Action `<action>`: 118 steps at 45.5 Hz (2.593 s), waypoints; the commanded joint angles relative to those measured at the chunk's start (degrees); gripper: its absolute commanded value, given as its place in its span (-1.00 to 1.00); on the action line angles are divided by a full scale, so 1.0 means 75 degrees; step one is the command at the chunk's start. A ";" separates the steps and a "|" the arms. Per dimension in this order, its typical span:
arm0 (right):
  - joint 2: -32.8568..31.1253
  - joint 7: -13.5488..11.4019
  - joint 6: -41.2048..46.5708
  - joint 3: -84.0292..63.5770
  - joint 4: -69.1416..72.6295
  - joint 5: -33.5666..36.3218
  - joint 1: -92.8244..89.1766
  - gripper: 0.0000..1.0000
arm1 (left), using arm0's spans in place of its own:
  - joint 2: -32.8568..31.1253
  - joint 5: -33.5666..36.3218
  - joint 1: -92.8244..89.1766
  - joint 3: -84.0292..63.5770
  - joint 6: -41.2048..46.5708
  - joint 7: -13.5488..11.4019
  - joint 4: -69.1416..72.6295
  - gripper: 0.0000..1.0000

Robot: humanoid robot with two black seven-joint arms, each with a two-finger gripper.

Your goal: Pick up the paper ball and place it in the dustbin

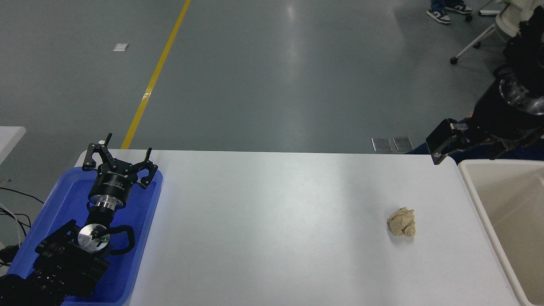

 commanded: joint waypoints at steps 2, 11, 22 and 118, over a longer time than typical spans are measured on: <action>0.0236 -0.0013 -0.1320 0.0708 -0.1586 0.0011 -0.2906 1.00 | 0.0000 0.0000 0.0002 0.0003 0.0000 -0.0001 0.0007 1.00; 0.0646 -0.0013 -0.1378 0.1083 -0.2770 0.0011 -0.4337 1.00 | 0.0000 0.0000 0.0002 0.0003 0.0000 -0.0001 -0.0005 1.00; 0.0658 -0.0036 -0.1390 0.1470 -0.3942 -0.0153 -0.5568 1.00 | 0.0000 0.0000 -0.0010 0.0003 0.0000 -0.0001 -0.0005 1.00; -0.0455 -0.0189 0.1339 0.1670 -0.1882 0.0479 -0.4024 -1.00 | 0.0000 0.0011 -0.0010 0.0003 0.0000 0.0011 -0.0005 1.00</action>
